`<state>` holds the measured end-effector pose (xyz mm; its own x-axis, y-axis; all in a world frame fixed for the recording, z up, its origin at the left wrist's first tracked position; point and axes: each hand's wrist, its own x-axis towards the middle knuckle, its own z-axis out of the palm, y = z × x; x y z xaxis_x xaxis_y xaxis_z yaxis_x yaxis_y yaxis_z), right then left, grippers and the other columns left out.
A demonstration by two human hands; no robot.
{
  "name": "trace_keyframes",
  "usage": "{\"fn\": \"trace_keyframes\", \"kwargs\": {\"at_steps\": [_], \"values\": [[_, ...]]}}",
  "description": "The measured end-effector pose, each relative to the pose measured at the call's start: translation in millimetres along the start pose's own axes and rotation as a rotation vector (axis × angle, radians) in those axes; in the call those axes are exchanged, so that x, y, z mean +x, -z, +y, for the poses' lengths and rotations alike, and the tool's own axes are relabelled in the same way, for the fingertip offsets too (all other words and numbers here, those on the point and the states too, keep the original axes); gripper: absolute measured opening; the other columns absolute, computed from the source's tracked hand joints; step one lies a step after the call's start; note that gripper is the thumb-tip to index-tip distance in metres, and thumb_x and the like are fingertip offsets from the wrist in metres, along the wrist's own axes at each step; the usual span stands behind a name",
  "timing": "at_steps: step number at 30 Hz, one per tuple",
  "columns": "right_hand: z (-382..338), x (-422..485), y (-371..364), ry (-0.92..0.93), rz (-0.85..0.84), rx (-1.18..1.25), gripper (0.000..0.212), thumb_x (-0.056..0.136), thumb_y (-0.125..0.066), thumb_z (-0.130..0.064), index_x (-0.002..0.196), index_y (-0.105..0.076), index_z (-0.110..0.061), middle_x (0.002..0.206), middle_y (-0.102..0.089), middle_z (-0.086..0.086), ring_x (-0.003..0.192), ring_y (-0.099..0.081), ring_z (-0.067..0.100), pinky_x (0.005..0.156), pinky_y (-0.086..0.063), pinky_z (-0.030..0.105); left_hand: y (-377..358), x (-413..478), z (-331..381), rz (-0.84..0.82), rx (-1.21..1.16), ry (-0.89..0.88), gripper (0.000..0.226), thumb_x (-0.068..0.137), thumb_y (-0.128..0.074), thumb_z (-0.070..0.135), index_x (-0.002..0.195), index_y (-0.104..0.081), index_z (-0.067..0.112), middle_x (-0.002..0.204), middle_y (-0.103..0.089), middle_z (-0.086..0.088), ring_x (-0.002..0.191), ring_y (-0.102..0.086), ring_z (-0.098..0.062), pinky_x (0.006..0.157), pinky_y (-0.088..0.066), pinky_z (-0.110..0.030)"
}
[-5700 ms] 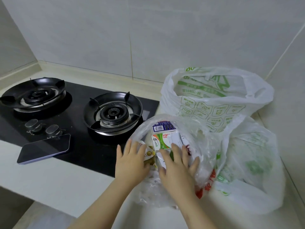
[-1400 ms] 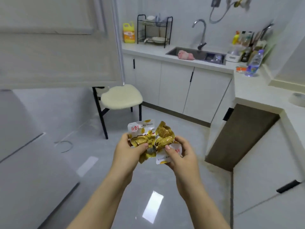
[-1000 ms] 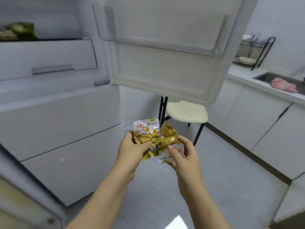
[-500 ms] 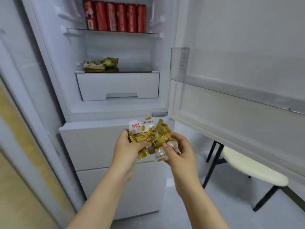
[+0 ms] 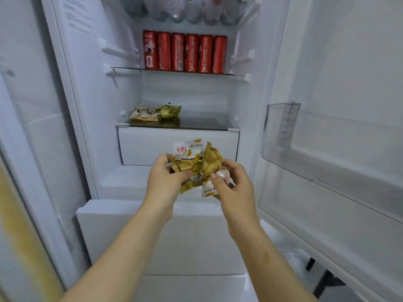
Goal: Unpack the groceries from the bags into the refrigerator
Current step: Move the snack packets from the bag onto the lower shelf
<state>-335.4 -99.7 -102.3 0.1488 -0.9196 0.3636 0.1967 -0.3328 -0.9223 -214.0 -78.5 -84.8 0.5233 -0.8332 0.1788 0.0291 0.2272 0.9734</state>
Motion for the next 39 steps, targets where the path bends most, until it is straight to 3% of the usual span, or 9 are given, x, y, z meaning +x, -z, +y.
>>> {"fn": "trace_keyframes", "kwargs": {"at_steps": [9, 16, 21, 23, 25, 28, 33, 36, 39], "values": [[19, 102, -45, 0.119, 0.012, -0.025, 0.029, 0.09, -0.059, -0.01, 0.101, -0.055, -0.036, 0.1, -0.059, -0.021, 0.095, -0.058, 0.004, 0.083, -0.053, 0.029, 3, 109, 8, -0.033, -0.001, -0.09, 0.027, 0.08, -0.067, -0.001, 0.089, -0.053, 0.02, 0.089, -0.069, -0.004, 0.088, -0.067, -0.023, 0.079, -0.056, -0.04], [39, 178, -81, 0.163, 0.106, -0.1, 0.028, 0.089, -0.06, -0.01, 0.104, -0.058, -0.034, 0.1, -0.063, -0.011, 0.095, -0.062, 0.015, 0.083, -0.055, 0.037, 6, 199, 12, -0.074, 0.105, -0.177, 0.031, 0.077, -0.07, 0.001, 0.085, -0.055, 0.026, 0.093, -0.067, -0.002, 0.091, -0.065, -0.02, 0.082, -0.056, -0.042], [53, 219, -91, 0.257, 0.148, -0.191, 0.032, 0.088, -0.059, -0.008, 0.102, -0.057, -0.036, 0.105, -0.063, -0.011, 0.102, -0.059, 0.007, 0.084, -0.05, 0.024, 1, 247, 4, -0.092, 0.301, -0.395, 0.023, 0.081, -0.068, 0.009, 0.082, -0.052, 0.025, 0.086, -0.063, -0.004, 0.084, -0.061, -0.025, 0.075, -0.052, -0.043], [56, 232, -90, 0.3, 0.161, -0.252, 0.034, 0.088, -0.058, -0.008, 0.099, -0.056, -0.04, 0.103, -0.062, -0.018, 0.099, -0.057, -0.002, 0.083, -0.046, 0.016, -2, 264, -3, -0.102, 0.371, -0.491, 0.019, 0.083, -0.067, 0.011, 0.084, -0.052, 0.022, 0.081, -0.06, 0.002, 0.079, -0.058, -0.022, 0.07, -0.049, -0.033], [59, 241, -85, 0.33, 0.182, -0.307, 0.037, 0.089, -0.057, -0.007, 0.094, -0.053, -0.043, 0.096, -0.058, -0.027, 0.091, -0.054, -0.014, 0.077, -0.042, 0.005, -7, 279, -9, -0.107, 0.44, -0.572, 0.017, 0.084, -0.066, 0.01, 0.088, -0.052, 0.019, 0.077, -0.055, 0.009, 0.072, -0.053, -0.012, 0.061, -0.042, -0.013], [63, 253, -75, 0.373, 0.203, -0.42, 0.032, 0.089, -0.056, -0.004, 0.1, -0.053, -0.034, 0.093, -0.052, -0.028, 0.085, -0.049, -0.022, 0.072, -0.038, -0.002, -14, 294, -17, -0.109, 0.506, -0.655, 0.014, 0.086, -0.063, 0.007, 0.088, -0.054, 0.017, 0.075, -0.052, 0.012, 0.067, -0.048, -0.002, 0.057, -0.036, -0.006], [68, 274, -55, 0.491, 0.246, -0.703, 0.034, 0.085, -0.053, 0.007, 0.109, -0.064, -0.014, 0.093, -0.055, -0.013, 0.082, -0.044, -0.007, 0.073, -0.036, 0.0, -34, 312, -25, -0.128, 0.738, -0.728, 0.017, 0.086, -0.057, -0.002, 0.098, -0.06, 0.011, 0.087, -0.062, -0.006, 0.08, -0.056, -0.021, 0.062, -0.042, -0.028], [74, 284, -46, 0.469, 0.223, -0.911, 0.039, 0.083, -0.051, 0.009, 0.113, -0.065, -0.011, 0.109, -0.063, 0.002, 0.097, -0.051, 0.01, 0.079, -0.042, 0.02, -46, 315, -27, -0.138, 0.878, -0.756, 0.03, 0.083, -0.054, -0.007, 0.106, -0.063, 0.01, 0.101, -0.062, -0.01, 0.089, -0.058, -0.025, 0.069, -0.045, -0.031], [84, 290, -38, 0.437, 0.207, -1.066, 0.037, 0.085, -0.051, 0.005, 0.113, -0.066, -0.014, 0.118, -0.063, 0.006, 0.106, -0.055, 0.024, 0.082, -0.041, 0.026, -55, 319, -30, -0.138, 1.008, -0.755, 0.033, 0.086, -0.051, -0.004, 0.113, -0.064, 0.011, 0.114, -0.055, -0.012, 0.099, -0.055, -0.028, 0.077, -0.047, -0.032]]}}
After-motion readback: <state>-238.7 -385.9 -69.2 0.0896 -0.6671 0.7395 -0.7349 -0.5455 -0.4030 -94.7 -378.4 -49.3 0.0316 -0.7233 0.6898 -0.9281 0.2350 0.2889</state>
